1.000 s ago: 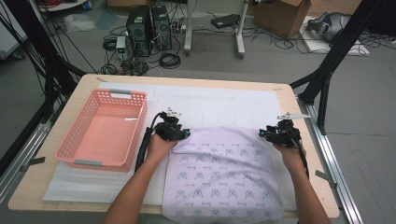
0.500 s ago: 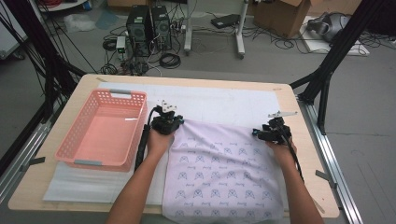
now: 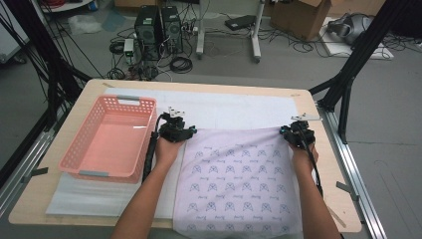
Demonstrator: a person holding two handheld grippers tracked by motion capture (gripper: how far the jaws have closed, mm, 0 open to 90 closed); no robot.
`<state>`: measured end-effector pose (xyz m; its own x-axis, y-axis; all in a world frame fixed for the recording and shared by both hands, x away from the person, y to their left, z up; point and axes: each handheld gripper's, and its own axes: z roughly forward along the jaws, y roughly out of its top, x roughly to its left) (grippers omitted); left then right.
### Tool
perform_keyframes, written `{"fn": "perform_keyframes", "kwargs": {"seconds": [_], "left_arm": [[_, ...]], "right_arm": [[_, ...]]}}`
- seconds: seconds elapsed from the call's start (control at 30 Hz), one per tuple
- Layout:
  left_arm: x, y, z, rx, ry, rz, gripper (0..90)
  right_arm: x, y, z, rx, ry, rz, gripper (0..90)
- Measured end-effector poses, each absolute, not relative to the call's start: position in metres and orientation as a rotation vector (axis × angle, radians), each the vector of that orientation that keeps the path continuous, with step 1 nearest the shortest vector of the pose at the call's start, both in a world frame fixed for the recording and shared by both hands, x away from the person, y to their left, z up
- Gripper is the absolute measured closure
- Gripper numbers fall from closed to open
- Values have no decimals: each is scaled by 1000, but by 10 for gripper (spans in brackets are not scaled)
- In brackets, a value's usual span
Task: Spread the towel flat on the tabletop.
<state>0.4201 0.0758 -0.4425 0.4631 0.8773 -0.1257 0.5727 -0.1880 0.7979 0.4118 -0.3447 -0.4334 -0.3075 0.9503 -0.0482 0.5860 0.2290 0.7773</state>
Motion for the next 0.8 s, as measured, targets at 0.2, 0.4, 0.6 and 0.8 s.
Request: {"fn": "perform_keyframes", "kwargs": {"seconds": [0.2, 0.4, 0.6, 0.8], "left_arm": [[421, 60, -450, 1970, 1146, 553, 857], [429, 72, -450, 1842, 1292, 597, 864], [426, 76, -444, 1792, 1276, 532, 560], [419, 80, -439, 1808, 1223, 477, 542]], "right_arm": [[408, -347, -428, 1448, 1990, 953, 590], [400, -353, -423, 1459, 2022, 978, 573], [398, -353, -437, 1484, 2139, 924, 623], [396, -348, -440, 1411, 2097, 825, 885]]}}
